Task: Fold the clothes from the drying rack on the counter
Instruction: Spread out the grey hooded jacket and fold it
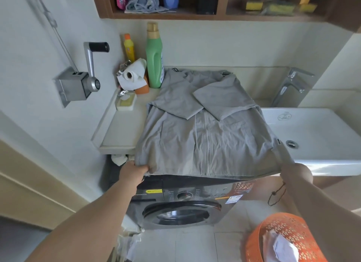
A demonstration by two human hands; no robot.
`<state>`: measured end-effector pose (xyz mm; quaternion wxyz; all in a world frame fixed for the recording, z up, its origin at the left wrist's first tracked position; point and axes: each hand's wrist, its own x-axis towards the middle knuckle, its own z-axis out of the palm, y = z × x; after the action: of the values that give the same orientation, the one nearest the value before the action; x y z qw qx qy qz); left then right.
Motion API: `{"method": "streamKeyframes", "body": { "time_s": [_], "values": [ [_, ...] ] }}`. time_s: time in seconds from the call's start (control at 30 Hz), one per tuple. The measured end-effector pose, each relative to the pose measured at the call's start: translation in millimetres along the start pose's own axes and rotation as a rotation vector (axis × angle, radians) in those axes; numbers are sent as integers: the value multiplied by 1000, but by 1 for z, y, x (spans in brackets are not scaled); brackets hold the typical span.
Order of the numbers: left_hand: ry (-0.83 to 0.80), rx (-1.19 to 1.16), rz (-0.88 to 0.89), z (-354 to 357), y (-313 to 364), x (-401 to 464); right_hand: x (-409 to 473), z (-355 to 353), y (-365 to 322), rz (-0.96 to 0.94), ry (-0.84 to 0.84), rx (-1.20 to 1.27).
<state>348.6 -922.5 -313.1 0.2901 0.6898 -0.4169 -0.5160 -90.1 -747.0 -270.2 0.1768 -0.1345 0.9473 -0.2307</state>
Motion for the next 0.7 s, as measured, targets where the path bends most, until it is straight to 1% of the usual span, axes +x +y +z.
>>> {"method": "streamKeyframes", "body": {
  "time_s": [0.1, 0.2, 0.33, 0.5, 0.6, 0.7],
  "values": [
    [-9, 19, -7, -13, 2, -1, 13, -5, 6, -20, -3, -6],
    [-3, 47, 2, -22, 2, -3, 20, -9, 13, 28, 4, 67],
    [79, 275, 110, -26, 13, -16, 23, -18, 22, 71, -31, 172],
    [42, 247, 99, -12, 24, -45, 16, -22, 27, 45, -18, 385],
    [36, 287, 119, -8, 20, -47, 16, -24, 30, -17, -40, 381],
    [112, 305, 109, -12, 19, -51, 23, -29, 42, -38, -74, 327]
  ]
}}
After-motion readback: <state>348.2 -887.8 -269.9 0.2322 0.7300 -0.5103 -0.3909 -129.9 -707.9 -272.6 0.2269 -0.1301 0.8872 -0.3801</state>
